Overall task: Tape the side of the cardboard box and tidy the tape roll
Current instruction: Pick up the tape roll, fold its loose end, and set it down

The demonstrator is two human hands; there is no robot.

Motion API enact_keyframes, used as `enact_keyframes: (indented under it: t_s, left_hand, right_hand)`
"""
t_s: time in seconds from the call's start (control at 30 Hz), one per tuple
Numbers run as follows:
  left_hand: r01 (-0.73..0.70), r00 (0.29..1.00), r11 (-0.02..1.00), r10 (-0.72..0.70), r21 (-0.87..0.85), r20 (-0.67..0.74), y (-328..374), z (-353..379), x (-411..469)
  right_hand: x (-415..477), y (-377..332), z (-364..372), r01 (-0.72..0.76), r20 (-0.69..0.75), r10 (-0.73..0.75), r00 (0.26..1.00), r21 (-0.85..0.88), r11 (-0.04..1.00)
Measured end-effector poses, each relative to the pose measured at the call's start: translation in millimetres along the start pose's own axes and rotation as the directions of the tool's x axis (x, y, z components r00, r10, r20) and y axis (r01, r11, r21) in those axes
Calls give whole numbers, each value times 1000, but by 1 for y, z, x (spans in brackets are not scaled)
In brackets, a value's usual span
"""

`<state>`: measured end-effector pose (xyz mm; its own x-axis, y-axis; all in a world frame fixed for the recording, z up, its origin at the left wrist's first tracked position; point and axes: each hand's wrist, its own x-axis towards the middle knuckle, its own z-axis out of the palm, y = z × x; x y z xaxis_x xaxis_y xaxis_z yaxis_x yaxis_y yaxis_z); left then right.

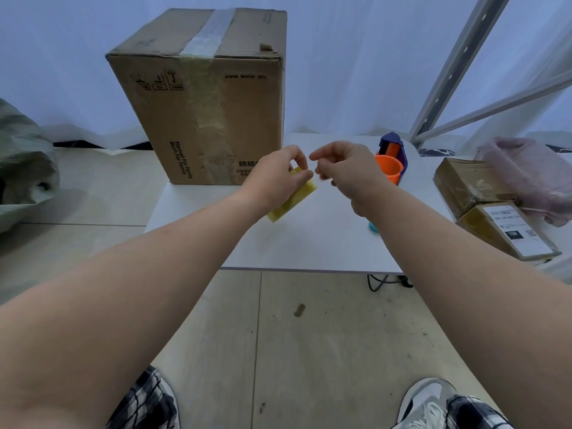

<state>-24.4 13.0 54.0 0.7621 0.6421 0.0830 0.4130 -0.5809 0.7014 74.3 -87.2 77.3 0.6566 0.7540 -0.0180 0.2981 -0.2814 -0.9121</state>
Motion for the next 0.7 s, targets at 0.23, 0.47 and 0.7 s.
enact_keyframes:
  t_s: [0.23,0.47,0.7]
  left_hand:
    - [-7,1000,1000,7,-6,25,1,0,0]
    - [-5,1000,999,5,-48,-10,2,1,0]
    - [-75,997,997,75,-11,-4,6,-3,-5]
  right_hand:
    - [1,2,-3,59,-110,-56,992,30,998]
    - [-2,4,-9,92,3,-92,996,41,995]
    - [2,7,-15,89,57,-81,995,-159,983]
